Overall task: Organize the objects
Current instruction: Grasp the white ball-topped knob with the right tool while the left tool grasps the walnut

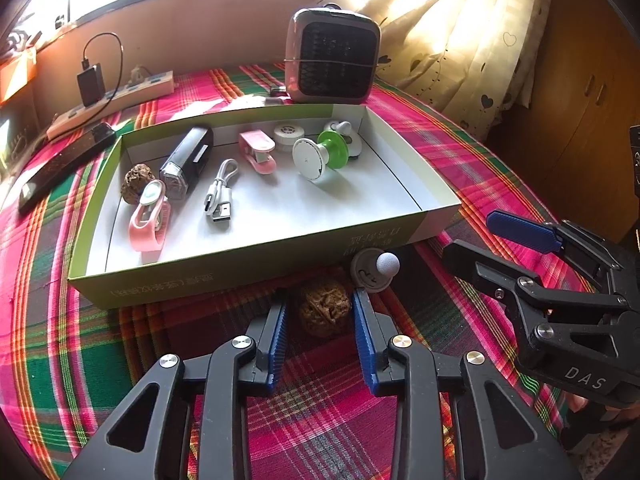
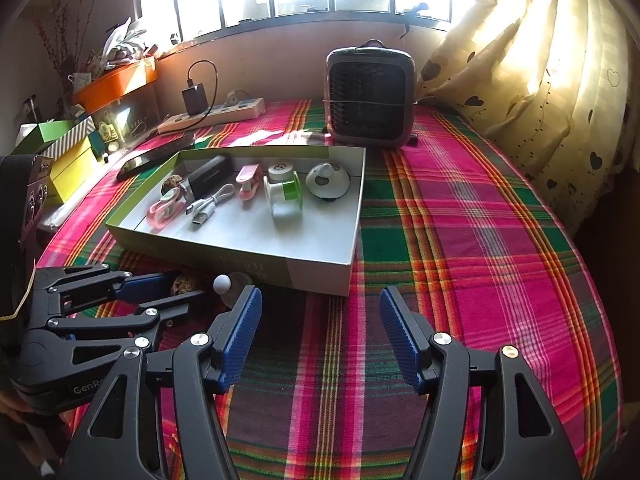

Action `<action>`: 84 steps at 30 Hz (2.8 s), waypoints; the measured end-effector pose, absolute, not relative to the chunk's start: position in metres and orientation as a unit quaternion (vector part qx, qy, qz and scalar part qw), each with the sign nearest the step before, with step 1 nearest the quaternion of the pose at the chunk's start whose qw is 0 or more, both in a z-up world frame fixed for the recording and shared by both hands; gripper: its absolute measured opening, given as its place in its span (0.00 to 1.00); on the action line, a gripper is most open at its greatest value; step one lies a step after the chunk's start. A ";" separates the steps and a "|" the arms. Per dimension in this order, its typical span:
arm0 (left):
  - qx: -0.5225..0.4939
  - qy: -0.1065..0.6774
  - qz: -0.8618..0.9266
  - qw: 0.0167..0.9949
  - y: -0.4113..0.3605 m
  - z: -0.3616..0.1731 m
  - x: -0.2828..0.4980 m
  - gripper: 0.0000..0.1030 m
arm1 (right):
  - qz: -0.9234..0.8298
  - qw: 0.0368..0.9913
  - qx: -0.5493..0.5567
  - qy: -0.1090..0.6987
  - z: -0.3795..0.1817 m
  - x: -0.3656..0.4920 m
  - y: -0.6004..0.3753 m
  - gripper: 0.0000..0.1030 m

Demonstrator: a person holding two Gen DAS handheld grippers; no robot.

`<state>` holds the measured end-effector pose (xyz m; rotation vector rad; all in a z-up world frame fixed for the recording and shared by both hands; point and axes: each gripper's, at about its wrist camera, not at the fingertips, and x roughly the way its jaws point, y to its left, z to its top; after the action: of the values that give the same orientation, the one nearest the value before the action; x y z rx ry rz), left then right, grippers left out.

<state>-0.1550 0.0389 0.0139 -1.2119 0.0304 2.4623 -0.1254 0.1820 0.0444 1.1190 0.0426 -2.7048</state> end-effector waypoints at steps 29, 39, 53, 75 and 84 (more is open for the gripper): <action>-0.431 -0.035 0.887 0.165 -0.012 0.012 -0.150 0.28 | -0.894 0.141 0.424 0.023 0.025 -0.144 0.131 0.60; -0.428 -0.036 0.887 0.170 -0.013 0.012 -0.150 0.28 | -0.895 0.109 0.432 0.024 0.024 -0.150 0.126 0.52; -0.427 -0.039 0.887 0.171 -0.013 0.011 -0.150 0.28 | -0.898 0.092 0.429 0.036 0.025 -0.150 0.125 0.26; -0.427 -0.036 0.888 0.167 -0.010 0.013 -0.148 0.28 | -0.898 0.106 0.428 0.020 0.026 -0.146 0.128 0.26; -0.428 -0.033 0.889 0.160 -0.013 0.014 -0.146 0.28 | -0.899 0.111 0.423 0.017 0.027 -0.141 0.130 0.26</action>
<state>-0.1456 -0.0126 0.0143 -1.2226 -0.0943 2.5389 -0.1412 0.1304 0.0268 1.2421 0.0512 -2.6403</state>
